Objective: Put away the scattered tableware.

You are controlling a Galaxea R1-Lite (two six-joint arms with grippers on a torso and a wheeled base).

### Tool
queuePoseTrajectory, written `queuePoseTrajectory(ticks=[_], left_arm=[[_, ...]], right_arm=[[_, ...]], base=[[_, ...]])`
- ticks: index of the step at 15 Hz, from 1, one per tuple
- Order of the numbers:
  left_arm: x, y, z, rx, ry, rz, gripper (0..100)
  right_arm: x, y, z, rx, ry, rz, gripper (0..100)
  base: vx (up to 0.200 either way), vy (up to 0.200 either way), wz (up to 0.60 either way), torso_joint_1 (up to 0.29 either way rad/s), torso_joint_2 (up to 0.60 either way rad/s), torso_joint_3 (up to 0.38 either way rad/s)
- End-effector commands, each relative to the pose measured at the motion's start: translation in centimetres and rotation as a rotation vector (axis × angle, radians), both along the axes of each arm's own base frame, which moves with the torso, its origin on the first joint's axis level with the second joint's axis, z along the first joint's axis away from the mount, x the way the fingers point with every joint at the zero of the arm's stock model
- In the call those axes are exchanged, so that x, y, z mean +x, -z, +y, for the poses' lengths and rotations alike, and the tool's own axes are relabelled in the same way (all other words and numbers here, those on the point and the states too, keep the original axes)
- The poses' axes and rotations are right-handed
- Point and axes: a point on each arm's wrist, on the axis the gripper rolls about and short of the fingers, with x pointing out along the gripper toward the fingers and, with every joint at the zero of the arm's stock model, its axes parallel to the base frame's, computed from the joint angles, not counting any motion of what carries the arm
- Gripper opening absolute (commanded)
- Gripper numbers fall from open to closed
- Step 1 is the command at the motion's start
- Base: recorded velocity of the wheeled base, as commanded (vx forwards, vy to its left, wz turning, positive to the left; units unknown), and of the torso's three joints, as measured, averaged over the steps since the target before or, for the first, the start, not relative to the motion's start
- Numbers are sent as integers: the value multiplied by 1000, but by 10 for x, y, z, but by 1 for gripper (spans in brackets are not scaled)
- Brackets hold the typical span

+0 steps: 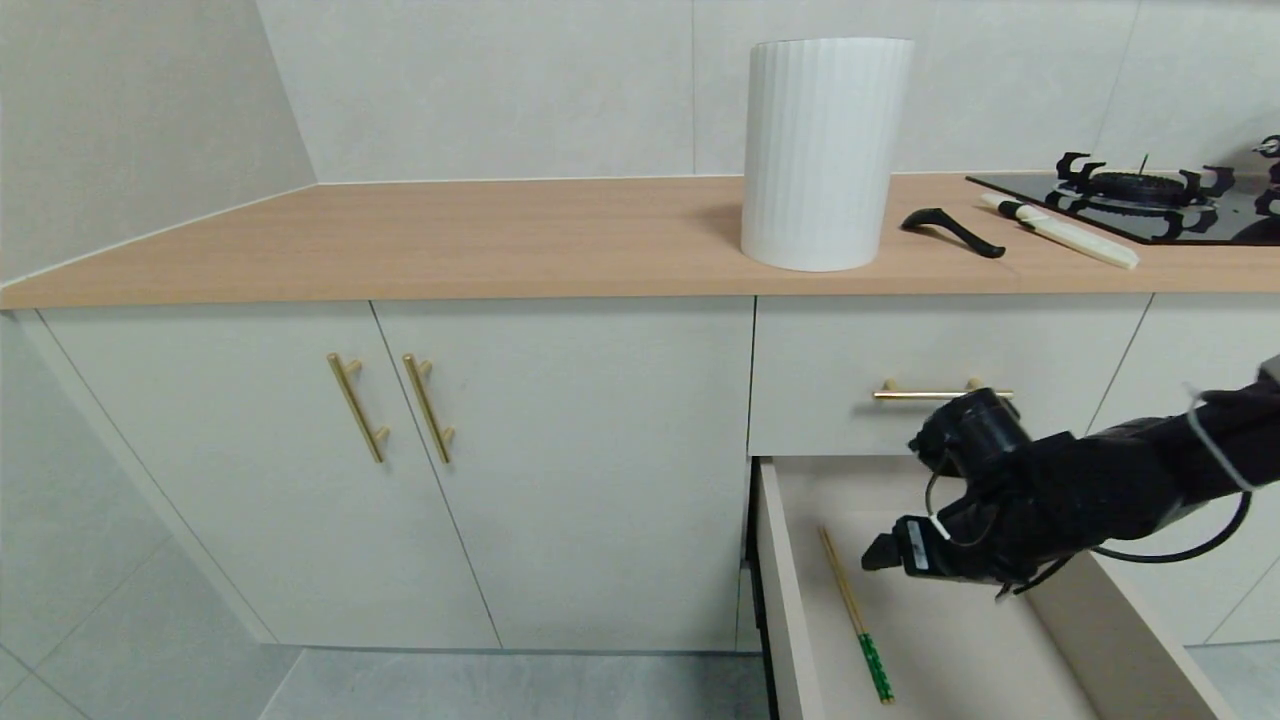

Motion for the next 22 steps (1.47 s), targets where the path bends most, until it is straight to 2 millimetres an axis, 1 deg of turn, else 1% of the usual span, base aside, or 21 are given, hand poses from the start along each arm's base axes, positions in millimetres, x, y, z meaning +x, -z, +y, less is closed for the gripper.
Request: queuePoseTrajectory(ticks=[1, 2, 3, 5, 7, 9, 12, 22], left_arm=[[0, 0, 0, 0, -1, 1, 100], [0, 0, 0, 0, -1, 1, 100], [0, 0, 0, 0, -1, 1, 100], [0, 0, 0, 0, -1, 1, 100], [0, 0, 0, 0, -1, 1, 100], [0, 0, 0, 0, -1, 1, 100], [0, 0, 0, 0, 1, 1, 100], [0, 0, 0, 0, 1, 1, 100]], right_arm=[[-18, -63, -26, 61, 58, -192, 100], [-27, -84, -37, 77, 78, -261, 100], [-36, -99, -43, 85, 82, -314, 100], [-54, -119, -49, 67, 44, -395, 100], [-70, -131, -53, 73, 34, -444, 100], [-77, -135, -54, 62, 12, -464, 100], [-77, -133, -53, 61, 8, -463, 100], [-75, -129, -52, 59, 3, -468, 100]], base=[[0, 0, 0, 0, 0, 0], [0, 0, 0, 0, 0, 0], [0, 0, 0, 0, 0, 0], [0, 0, 0, 0, 0, 0], [0, 0, 0, 0, 0, 0], [0, 0, 0, 11, -92, -67], [0, 0, 0, 76, -224, -271], [0, 0, 0, 157, -494, -303]])
